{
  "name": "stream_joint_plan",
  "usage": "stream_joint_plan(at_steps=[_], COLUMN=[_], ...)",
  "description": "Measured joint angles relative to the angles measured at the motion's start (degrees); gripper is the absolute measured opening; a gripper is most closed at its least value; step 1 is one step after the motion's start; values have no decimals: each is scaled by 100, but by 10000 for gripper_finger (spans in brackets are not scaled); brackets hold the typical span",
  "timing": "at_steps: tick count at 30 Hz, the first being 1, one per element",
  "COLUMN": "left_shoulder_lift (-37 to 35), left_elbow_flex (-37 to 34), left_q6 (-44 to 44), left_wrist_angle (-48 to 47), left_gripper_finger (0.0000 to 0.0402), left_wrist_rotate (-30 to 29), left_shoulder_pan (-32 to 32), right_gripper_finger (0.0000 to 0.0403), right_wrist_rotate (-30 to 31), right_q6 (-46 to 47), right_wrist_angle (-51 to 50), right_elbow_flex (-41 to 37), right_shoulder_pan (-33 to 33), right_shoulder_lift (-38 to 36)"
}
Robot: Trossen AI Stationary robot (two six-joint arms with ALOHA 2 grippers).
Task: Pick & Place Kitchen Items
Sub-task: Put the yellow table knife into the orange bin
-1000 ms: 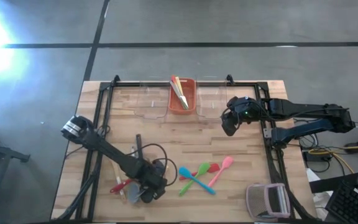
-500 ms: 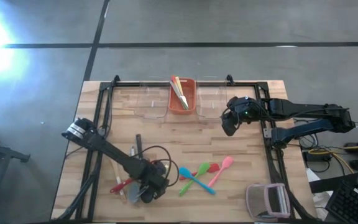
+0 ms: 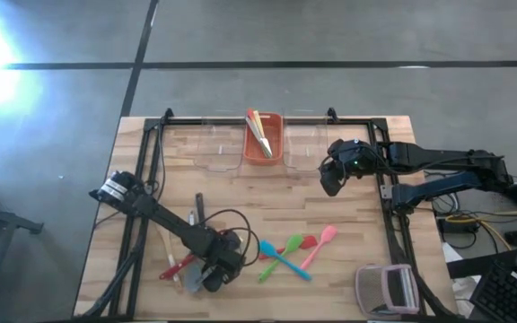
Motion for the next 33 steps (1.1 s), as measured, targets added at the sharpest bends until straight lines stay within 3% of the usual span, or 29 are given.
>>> stream_joint_plan(at_steps=[5,12,33], left_shoulder_lift=[0,4,-238], left_elbow_flex=[-45,-61,-62], left_q6=[-11,124,377], left_wrist_angle=[-1,-99,162], left_gripper_finger=[171,50,44], left_wrist_rotate=[-91,-271,-437], left_shoulder_pan=[23,42,56], right_gripper_finger=[8,8,8], right_wrist_rotate=[0,2,2], right_q6=[0,0,-102], right_wrist_angle=[8,17,17], right_elbow_flex=[0,0,0], right_shoulder_pan=[0,0,0], right_shoulder_lift=[1,1,1])
